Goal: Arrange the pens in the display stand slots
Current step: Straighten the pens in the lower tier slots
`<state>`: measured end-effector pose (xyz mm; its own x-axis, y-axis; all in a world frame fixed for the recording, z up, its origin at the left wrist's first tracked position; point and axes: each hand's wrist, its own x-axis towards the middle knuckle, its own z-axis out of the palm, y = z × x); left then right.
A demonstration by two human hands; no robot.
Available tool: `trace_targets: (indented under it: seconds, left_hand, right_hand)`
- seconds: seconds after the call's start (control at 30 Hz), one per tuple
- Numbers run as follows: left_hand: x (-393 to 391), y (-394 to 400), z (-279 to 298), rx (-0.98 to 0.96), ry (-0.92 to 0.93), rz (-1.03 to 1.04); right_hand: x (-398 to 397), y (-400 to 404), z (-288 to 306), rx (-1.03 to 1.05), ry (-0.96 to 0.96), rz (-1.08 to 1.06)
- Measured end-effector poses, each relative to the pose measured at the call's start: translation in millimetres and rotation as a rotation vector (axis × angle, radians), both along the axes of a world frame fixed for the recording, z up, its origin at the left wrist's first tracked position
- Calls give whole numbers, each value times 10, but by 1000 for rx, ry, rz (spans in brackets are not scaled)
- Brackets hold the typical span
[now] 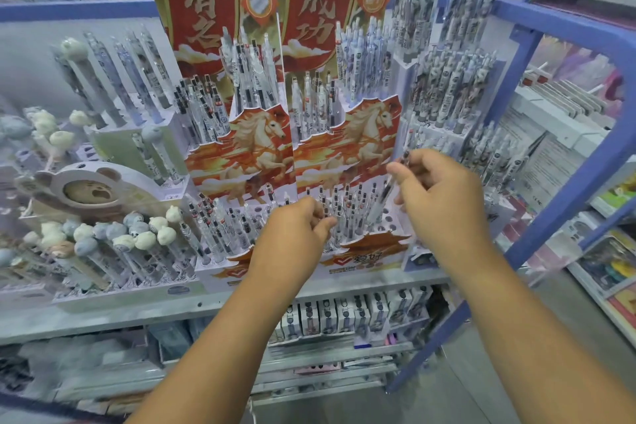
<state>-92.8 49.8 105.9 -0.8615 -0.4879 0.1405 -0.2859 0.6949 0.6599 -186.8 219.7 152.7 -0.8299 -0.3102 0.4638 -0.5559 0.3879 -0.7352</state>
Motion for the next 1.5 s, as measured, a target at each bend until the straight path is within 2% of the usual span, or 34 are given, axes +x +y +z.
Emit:
trace_targets:
  seconds: [0.23,0.43,0.6,0.73,0.83,0.93,1.1,1.23,1.37,1.5]
  left_hand:
    - [35,0,-136,19,-14,28]
    - [69,-2,-152,15,-4,20]
    - [213,2,-185,56,24,29]
    - [557,-130,-184,161,97,127]
    - [821,-268,-147,136,147,251]
    - [963,-392,-121,191,209,356]
    - [1004,-463,-76,196,254,389]
    - [975,-492,-36,123,309,346]
    - [964,-685,12,-131,345,346]
    - [887,-855,77,-265,280,355]
  right_hand:
    - [24,-82,-151,117,-89,73]
    - [33,-62,-75,-83,-28,29]
    - [52,-171,-230,74,-128,75]
    - [84,-182,-275,44,-164,73]
    - [96,-181,-278,61,-137,63]
    - [94,-174,-256,92,-145,54]
    - [138,-165,-232,111,-151,50]
    - [114,-182,-195,98,-182,27]
    - [121,-163,-228,103,-196,12]
    - [65,-131,-215,55,-256,-3]
